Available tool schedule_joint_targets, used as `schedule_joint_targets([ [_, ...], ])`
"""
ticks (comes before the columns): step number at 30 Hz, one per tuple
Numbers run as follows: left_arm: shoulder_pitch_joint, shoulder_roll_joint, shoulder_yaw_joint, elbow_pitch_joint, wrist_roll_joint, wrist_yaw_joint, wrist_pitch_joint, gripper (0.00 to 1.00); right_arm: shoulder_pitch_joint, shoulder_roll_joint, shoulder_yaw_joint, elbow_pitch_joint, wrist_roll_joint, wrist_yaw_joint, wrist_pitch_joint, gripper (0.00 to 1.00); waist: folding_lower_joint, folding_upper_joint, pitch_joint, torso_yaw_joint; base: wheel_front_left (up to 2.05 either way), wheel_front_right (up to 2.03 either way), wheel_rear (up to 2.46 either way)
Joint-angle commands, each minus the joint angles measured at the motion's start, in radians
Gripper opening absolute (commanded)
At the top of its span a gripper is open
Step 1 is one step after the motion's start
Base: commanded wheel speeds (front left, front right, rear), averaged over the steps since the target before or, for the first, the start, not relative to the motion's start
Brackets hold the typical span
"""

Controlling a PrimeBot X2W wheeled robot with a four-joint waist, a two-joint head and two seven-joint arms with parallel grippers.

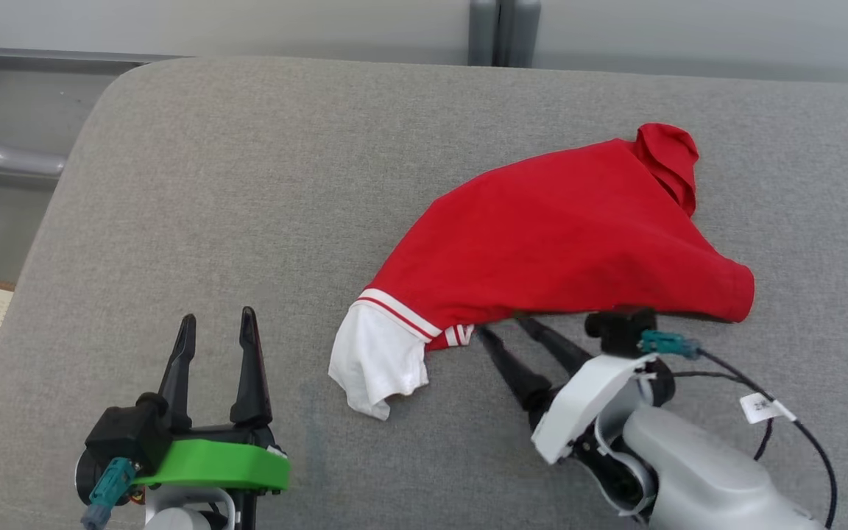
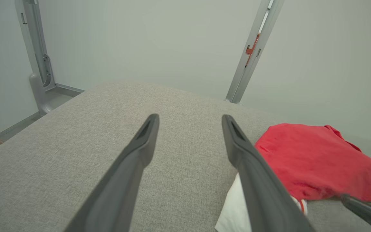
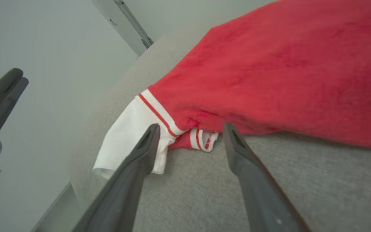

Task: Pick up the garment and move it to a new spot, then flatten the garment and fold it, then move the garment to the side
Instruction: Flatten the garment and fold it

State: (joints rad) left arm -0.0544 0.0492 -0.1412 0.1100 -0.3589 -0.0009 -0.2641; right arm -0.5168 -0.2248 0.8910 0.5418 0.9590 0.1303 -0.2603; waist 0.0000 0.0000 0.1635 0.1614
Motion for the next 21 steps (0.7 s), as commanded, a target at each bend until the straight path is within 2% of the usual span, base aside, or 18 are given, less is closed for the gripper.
schedule_joint_targets([
  [1, 0.012, 0.003, 0.001, 0.0, 0.01, -0.003, 0.0, 1.0, 0.017, -0.02, -0.051, -0.021, -0.026, 0.001, -0.005, 1.0, 0.0, 0.0, -0.012, -0.026, 0.0, 0.0, 0.0],
  [5, 0.02, 0.003, -0.005, 0.003, 0.015, -0.005, 0.0, 1.0, 0.05, -0.088, -0.212, -0.03, -0.125, 0.0, -0.005, 1.0, 0.0, 0.0, -0.019, -0.04, 0.0, 0.0, 0.0],
  [7, 0.021, 0.003, -0.007, 0.004, 0.016, -0.006, 0.0, 1.0, 0.055, -0.121, -0.283, 0.003, -0.208, 0.0, -0.005, 1.0, 0.0, 0.0, -0.02, -0.041, 0.0, 0.0, 0.0],
  [8, 0.022, 0.003, -0.011, 0.006, 0.016, -0.008, 0.0, 1.0, 0.067, -0.138, -0.346, 0.046, -0.286, 0.001, -0.005, 1.0, 0.0, 0.0, -0.022, -0.038, 0.0, 0.0, 0.0],
  [12, 0.026, 0.003, -0.017, 0.01, 0.016, -0.011, 0.0, 1.0, 0.102, -0.138, -0.473, 0.115, -0.367, 0.001, 0.004, 1.0, 0.0, 0.0, -0.02, -0.02, 0.0, 0.0, 0.0],
  [21, 0.031, 0.003, -0.011, 0.01, 0.02, -0.015, 0.0, 1.0, 0.173, -0.106, -0.645, 0.138, -0.491, 0.0, 0.016, 1.0, 0.0, 0.0, -0.015, 0.001, 0.0, 0.0, 0.0],
])
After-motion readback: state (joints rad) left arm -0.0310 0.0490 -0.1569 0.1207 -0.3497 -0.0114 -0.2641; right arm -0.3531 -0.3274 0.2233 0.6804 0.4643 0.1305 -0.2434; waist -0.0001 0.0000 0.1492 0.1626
